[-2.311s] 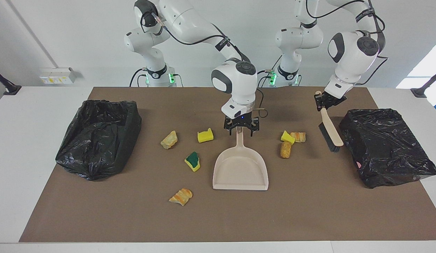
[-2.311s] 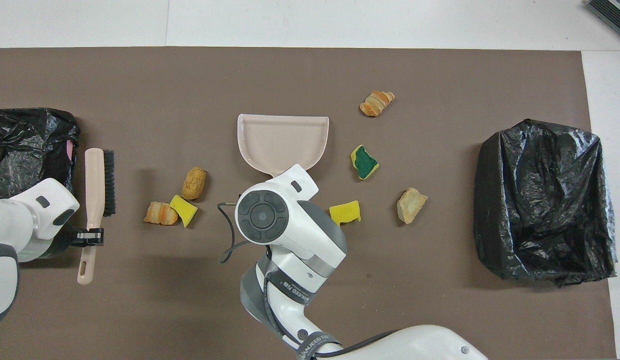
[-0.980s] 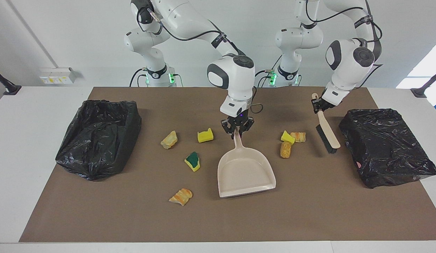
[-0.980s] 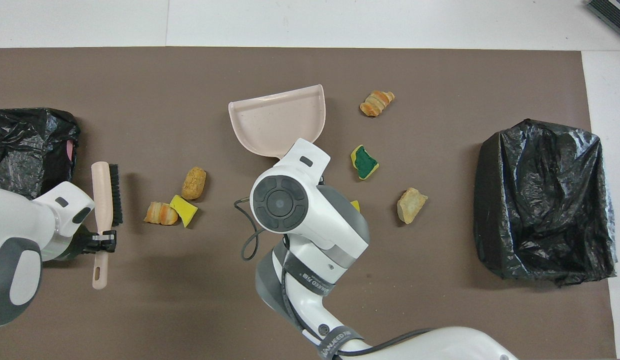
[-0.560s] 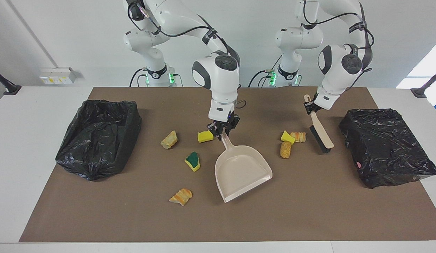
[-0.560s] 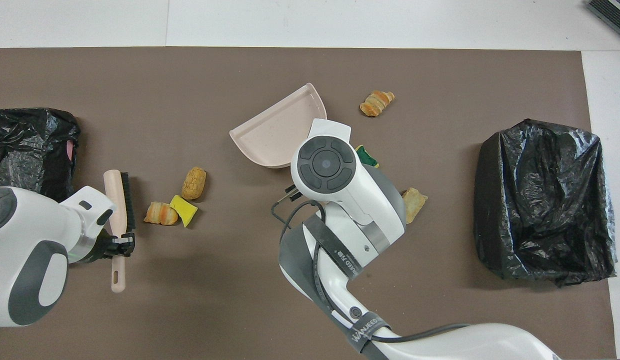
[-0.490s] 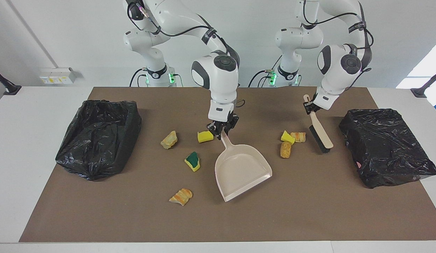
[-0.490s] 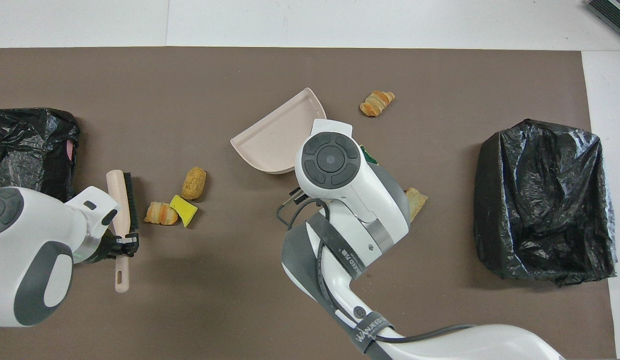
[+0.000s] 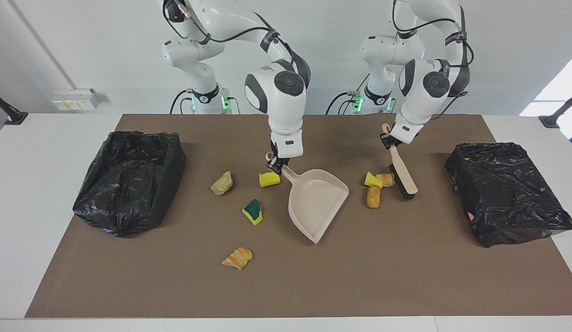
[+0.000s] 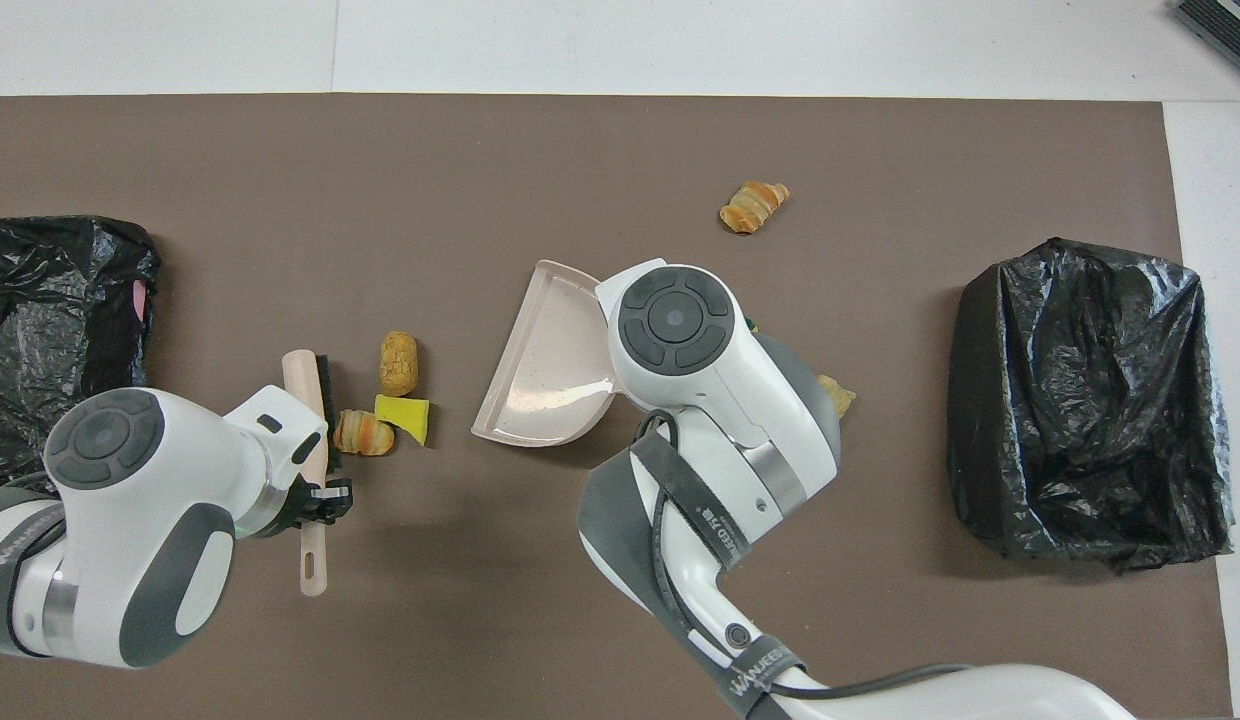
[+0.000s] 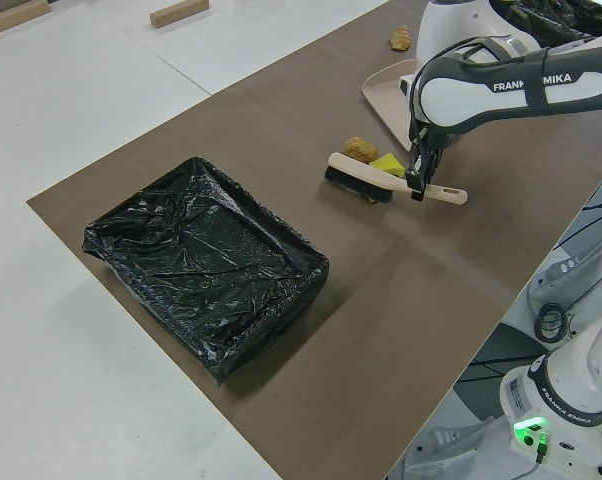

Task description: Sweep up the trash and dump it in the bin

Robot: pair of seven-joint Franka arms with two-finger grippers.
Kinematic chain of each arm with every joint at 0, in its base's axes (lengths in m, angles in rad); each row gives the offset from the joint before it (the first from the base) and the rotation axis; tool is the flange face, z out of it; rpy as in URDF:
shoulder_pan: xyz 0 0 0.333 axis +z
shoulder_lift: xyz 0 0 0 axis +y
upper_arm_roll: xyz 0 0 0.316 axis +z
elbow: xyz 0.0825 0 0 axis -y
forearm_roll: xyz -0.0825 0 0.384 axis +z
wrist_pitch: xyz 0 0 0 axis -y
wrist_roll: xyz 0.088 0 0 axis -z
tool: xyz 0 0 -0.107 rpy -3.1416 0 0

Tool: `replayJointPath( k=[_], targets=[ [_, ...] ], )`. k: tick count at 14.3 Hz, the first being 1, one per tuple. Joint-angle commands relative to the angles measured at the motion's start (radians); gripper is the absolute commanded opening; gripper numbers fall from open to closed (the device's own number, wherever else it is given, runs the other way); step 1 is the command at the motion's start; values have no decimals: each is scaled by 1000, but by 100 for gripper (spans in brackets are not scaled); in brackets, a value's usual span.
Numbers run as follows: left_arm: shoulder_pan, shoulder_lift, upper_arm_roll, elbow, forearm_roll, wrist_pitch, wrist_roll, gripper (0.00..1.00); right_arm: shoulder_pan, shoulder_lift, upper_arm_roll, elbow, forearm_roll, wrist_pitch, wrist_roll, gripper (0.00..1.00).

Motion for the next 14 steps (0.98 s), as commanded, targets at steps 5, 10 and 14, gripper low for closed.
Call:
replayJointPath(
  k=[5, 10, 14],
  targets=[
    [85, 6, 19, 16, -10, 16, 89, 0, -34, -37, 7, -125, -10, 144, -235, 0],
    [8, 35, 14, 4, -10, 76, 63, 0, -50, -37, 6, -125, -12, 141, -345, 0],
    [-105, 93, 11, 7, -12, 182, -50, 0, -50, -37, 6, -127, -13, 143, -362, 0]
  ],
)
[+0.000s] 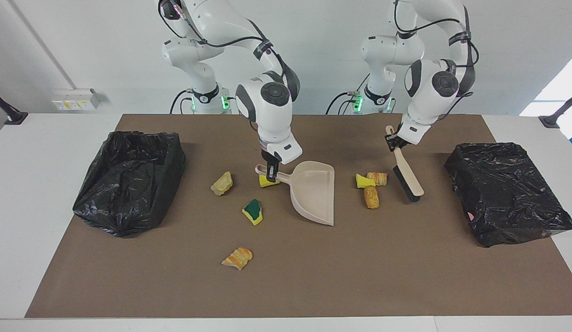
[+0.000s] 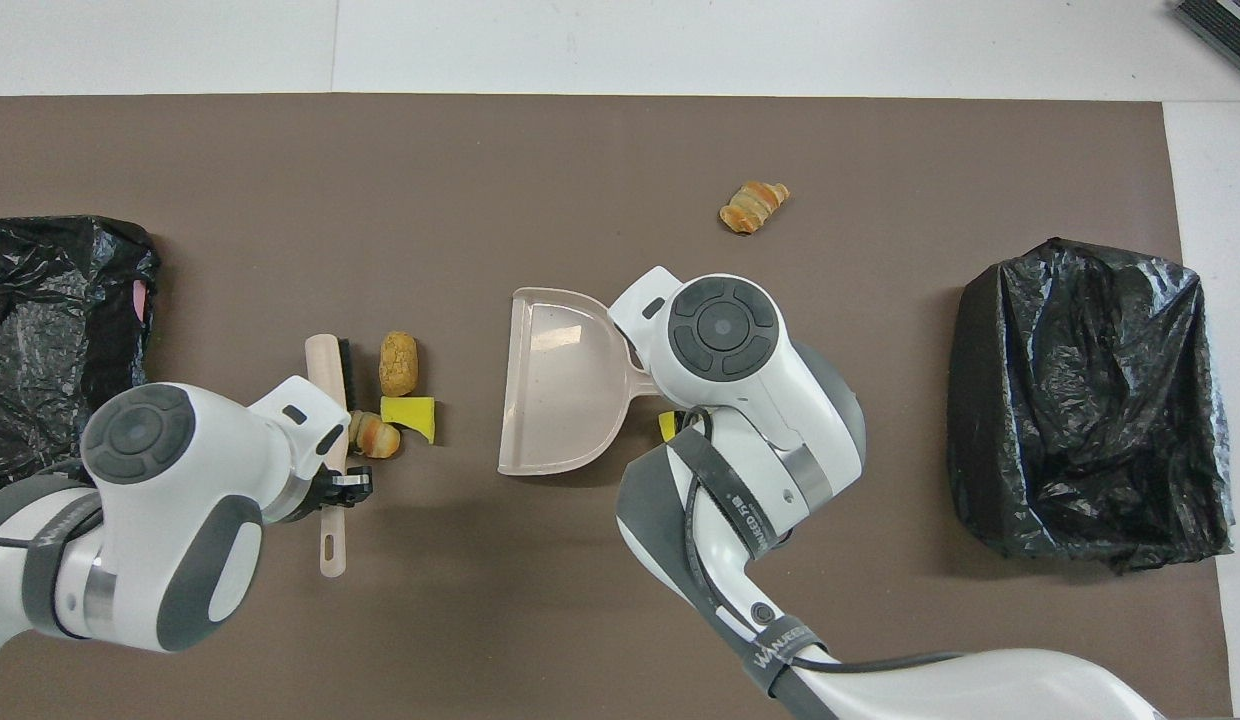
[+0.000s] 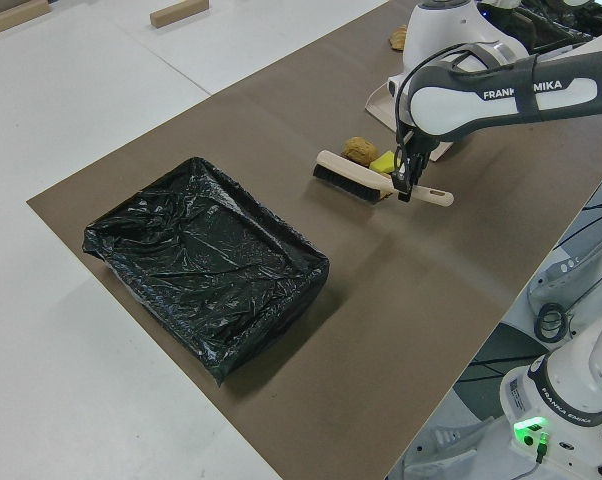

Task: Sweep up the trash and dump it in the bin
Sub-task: 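Sweep the bread and sponge into the dustpan with the left gripper's brush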

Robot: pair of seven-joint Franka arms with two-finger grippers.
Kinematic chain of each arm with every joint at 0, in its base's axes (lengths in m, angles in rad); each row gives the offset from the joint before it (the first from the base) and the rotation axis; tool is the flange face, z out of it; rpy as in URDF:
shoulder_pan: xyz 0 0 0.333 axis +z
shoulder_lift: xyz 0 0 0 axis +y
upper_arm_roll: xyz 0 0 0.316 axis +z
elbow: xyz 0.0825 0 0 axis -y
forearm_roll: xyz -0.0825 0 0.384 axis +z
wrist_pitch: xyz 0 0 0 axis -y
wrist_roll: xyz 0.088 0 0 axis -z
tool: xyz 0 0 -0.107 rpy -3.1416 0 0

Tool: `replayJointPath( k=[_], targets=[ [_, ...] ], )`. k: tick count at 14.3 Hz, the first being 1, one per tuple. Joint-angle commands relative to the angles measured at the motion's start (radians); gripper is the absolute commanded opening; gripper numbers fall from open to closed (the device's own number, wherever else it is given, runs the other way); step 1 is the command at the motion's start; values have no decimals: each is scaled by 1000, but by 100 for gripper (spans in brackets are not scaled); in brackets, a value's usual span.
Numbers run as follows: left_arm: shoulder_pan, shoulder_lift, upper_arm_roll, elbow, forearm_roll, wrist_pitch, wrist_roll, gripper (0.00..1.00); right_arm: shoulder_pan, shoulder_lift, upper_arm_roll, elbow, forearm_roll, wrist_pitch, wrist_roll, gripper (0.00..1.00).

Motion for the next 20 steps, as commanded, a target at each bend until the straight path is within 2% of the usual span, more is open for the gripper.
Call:
replayJointPath(
  k=[1, 8, 11, 14, 17, 20],
  targets=[
    [-86, 42, 8, 8, -11, 97, -71, 0, -12, -24, 8, -36, -9, 10, -41, 0],
    [-332, 44, 5, 51, -154, 102, -149, 0, -1, -12, 8, -36, -7, 35, -23, 0],
    [-395, 49, 5, 98, -163, 92, -206, 0, -1, -10, 8, -36, -7, 36, -18, 0],
    [-377, 42, 12, 155, -185, 73, -217, 0, -1, -10, 8, -36, -7, 38, -17, 0],
    [-309, 33, 16, 177, -188, -6, -200, 0, -1, -9, 8, -34, -7, 38, -17, 0],
    [-246, 15, 19, 186, -186, -181, -217, 0, -2, -7, 10, -34, -7, 38, -17, 0]
  ],
)
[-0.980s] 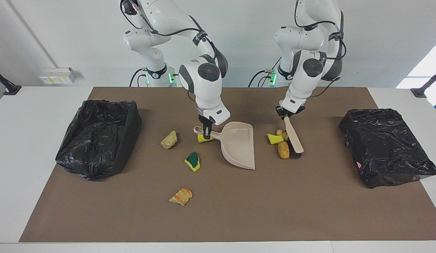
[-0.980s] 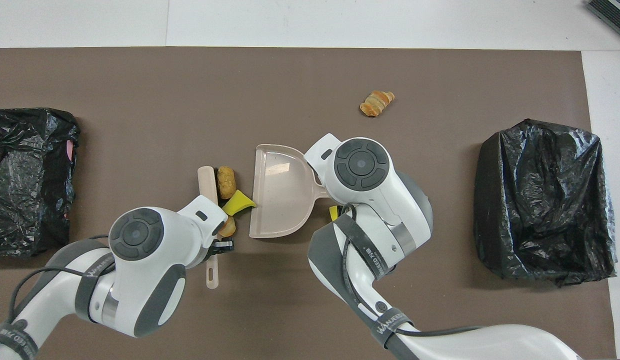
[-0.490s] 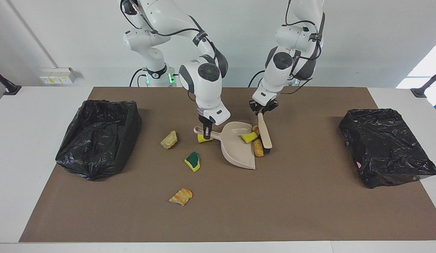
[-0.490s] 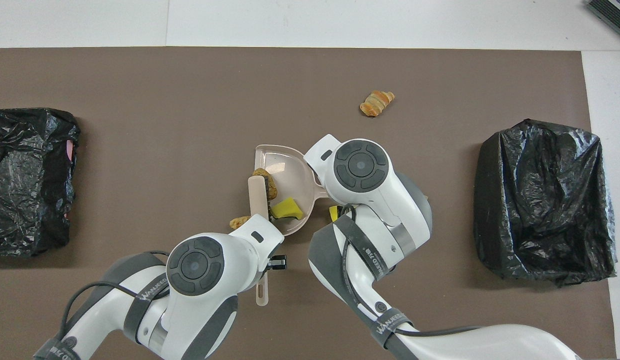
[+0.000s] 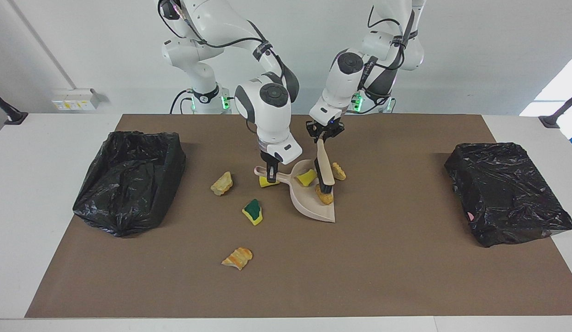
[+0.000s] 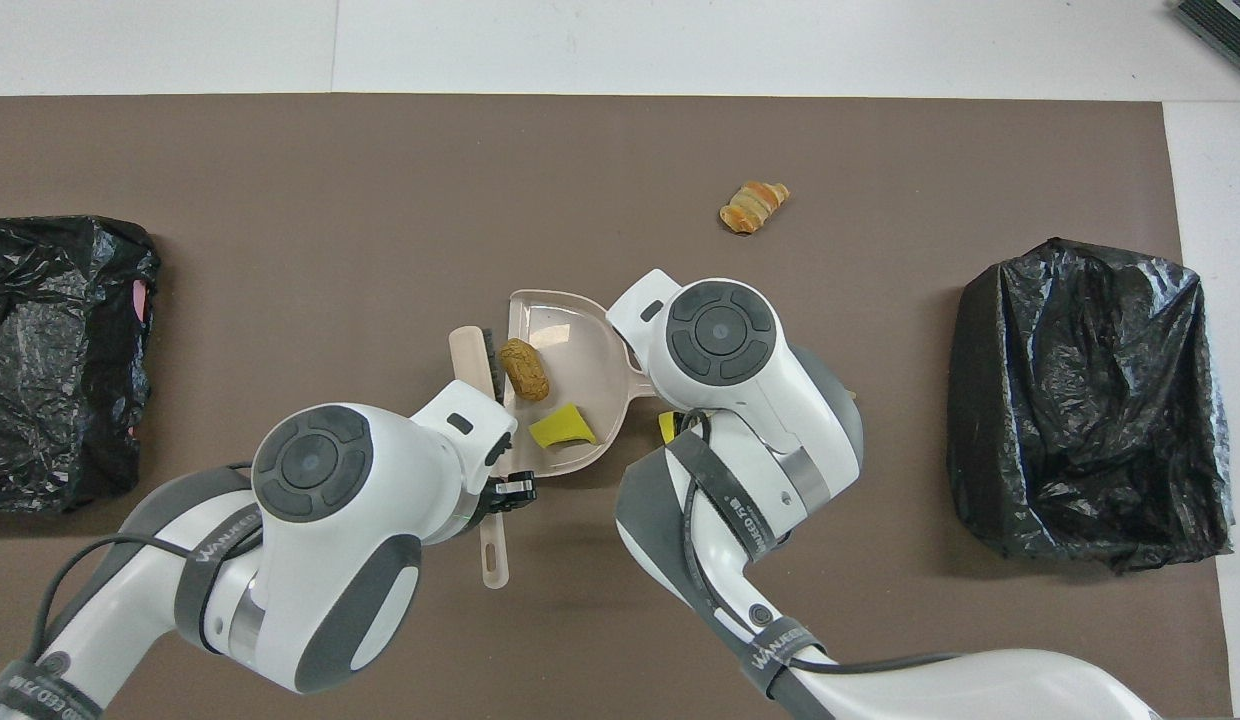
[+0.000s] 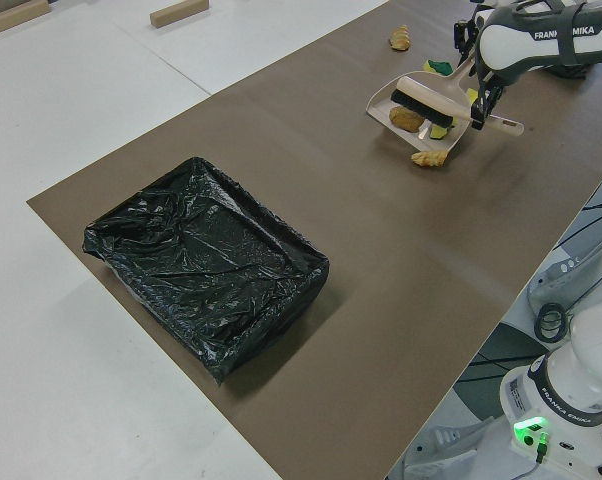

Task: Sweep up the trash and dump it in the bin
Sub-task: 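Sweep the bread and sponge into the dustpan with the left gripper's brush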

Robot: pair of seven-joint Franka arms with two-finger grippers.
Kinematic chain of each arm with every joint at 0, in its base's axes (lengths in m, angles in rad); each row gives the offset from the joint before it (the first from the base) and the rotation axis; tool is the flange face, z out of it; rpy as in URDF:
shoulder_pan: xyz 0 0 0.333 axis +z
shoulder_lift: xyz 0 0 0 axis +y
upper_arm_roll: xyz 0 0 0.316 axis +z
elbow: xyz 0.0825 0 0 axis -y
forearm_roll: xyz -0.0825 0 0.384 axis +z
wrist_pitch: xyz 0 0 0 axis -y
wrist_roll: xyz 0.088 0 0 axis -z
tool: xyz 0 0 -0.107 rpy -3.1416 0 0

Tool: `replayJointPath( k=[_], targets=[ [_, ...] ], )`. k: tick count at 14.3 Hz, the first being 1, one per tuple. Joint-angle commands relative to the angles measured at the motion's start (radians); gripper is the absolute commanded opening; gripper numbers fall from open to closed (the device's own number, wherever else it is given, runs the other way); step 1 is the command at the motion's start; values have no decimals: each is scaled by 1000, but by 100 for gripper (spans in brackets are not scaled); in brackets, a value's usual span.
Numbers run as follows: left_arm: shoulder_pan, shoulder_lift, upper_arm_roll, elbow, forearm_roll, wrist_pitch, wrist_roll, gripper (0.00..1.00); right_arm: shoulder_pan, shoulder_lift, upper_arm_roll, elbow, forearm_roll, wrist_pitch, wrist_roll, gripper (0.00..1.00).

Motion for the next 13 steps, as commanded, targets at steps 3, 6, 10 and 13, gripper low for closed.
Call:
replayJointPath(
  k=[3, 6, 10, 13],
  targets=[
    [117, -102, -1, -75, -14, -272, -50, 0, -5, -7, 8, -26, -4, 26, -19, 0],
    [122, -211, -3, -224, -8, -264, -93, 0, -12, -5, 9, -26, -31, 28, -56, 0],
    [-17, -187, -32, -314, -8, -27, -354, 0, -6, -7, 9, -26, -36, 29, -99, 0],
    [-84, -121, -32, -308, -9, 87, -347, 0, -6, -7, 9, -26, -39, 29, -99, 0]
  ],
)
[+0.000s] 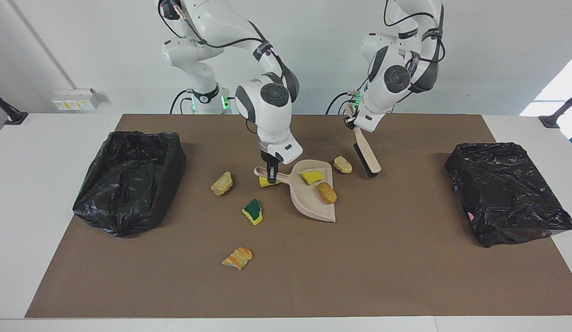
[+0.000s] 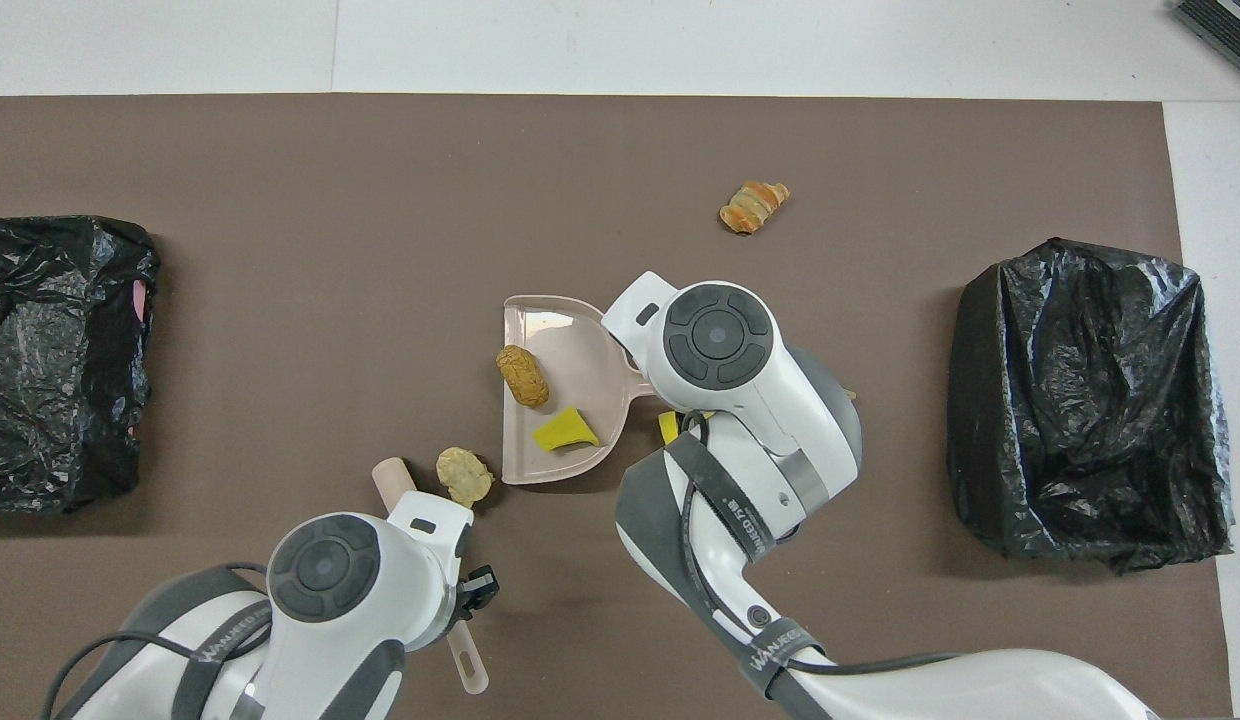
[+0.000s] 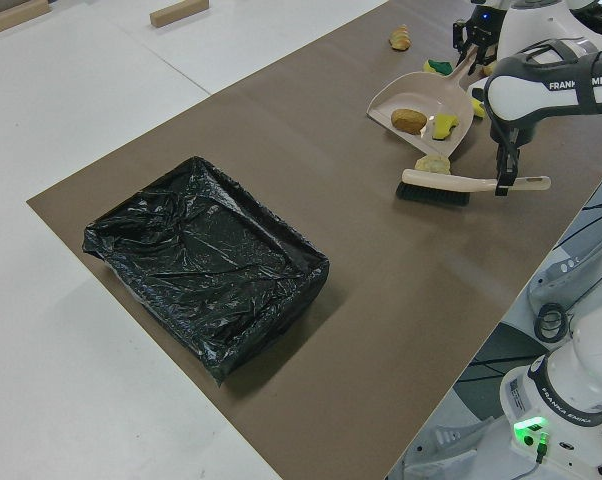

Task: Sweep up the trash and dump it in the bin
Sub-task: 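Sweep the bread and sponge into the dustpan with the left gripper's brush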

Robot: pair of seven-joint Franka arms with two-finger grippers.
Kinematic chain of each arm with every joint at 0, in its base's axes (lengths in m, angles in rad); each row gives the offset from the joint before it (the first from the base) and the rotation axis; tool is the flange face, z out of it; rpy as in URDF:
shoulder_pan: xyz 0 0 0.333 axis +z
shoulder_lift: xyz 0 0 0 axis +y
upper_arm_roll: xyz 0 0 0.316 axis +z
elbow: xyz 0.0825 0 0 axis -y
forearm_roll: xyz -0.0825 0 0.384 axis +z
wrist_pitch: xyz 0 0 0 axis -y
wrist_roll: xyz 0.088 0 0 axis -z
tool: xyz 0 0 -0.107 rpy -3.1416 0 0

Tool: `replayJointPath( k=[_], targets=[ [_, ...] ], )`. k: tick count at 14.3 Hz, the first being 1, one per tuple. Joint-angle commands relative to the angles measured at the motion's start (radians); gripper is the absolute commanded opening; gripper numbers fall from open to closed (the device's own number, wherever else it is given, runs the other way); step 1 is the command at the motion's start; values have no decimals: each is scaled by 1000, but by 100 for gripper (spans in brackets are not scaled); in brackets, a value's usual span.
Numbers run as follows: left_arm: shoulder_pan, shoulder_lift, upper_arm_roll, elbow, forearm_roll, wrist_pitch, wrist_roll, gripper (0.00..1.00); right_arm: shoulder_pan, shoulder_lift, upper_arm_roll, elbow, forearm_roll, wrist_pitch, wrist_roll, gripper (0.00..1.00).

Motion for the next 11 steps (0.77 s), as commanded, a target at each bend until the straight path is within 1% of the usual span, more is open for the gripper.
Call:
replayJointPath(
  k=[1, 3, 6, 8, 11],
  targets=[
    [-41, 53, 11, 1, -6, 120, 22, 0, -8, -8, 9, -26, -22, 14, -37, 0],
    [-43, 96, 11, 52, -14, 157, 82, 0, -8, -8, 9, -26, -22, 14, -37, 0],
    [-47, 172, 8, 162, -18, 200, 90, 0, -8, -8, 9, -26, -22, 13, -35, 0],
    [-72, 197, 9, 205, -18, 209, 120, 0, -9, -9, 9, -26, -20, 11, -32, 0],
    [-73, 206, 9, 221, -18, 218, 124, 0, -35, -16, 10, -39, 1, 19, -17, 0]
  ],
)
